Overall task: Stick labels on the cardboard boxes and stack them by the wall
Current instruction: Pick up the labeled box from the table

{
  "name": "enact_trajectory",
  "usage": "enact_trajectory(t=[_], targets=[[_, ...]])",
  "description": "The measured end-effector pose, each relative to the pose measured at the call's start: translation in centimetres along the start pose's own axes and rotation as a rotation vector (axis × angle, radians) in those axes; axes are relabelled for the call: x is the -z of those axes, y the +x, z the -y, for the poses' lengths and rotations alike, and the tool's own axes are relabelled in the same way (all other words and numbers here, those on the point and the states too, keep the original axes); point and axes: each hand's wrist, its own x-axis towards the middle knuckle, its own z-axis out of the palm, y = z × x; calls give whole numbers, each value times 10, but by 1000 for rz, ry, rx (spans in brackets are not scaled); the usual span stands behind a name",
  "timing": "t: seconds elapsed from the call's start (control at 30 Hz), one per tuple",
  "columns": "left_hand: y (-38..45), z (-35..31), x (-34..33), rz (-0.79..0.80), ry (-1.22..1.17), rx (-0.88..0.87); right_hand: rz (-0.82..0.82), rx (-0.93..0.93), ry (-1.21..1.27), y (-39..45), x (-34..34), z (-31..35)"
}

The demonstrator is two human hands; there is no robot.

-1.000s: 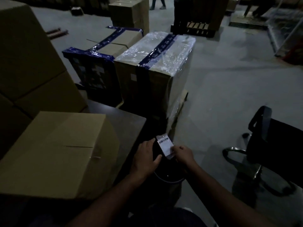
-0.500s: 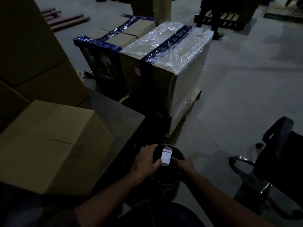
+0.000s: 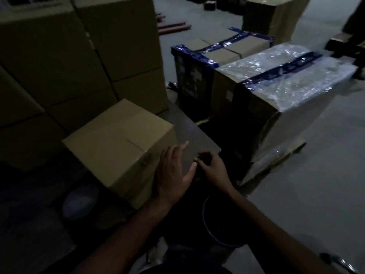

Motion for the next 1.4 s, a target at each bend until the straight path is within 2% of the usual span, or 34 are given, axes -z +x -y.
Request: enact_trajectory(t=[0.2, 0.3, 0.37, 0.5, 0.6, 0.7, 0.77, 0.9, 1.03, 1.23, 1.4], targets=[[-9, 38, 55, -274, 168, 144, 25, 363, -288, 45, -44, 67], [-29, 65, 68, -281, 256, 289, 83, 422, -506, 67, -68, 74], [-43, 82, 72, -230, 279, 335, 147, 379, -543, 74, -81, 70], [-63, 112, 88, -205, 264, 401, 107, 340, -443, 68, -95, 61], [-74, 126, 105, -258, 84, 535, 78, 336, -380, 55, -97, 57], [-83, 139, 125, -280, -150, 687, 225, 261, -167, 36, -98, 48], [-86, 150, 138, -248, -284, 720, 359, 203, -22, 21, -101, 40], [-93, 166, 152, -206, -322, 706, 403, 185, 2, -6, -110, 33], [-97, 159, 168, -251, -319, 645, 318, 269, 31, -28, -109, 51], [-81, 120, 218, -398, -405, 412, 193, 496, 123, -55, -92, 112], [-49, 78, 273, -593, -495, 170, 158, 582, 237, -66, -83, 181]])
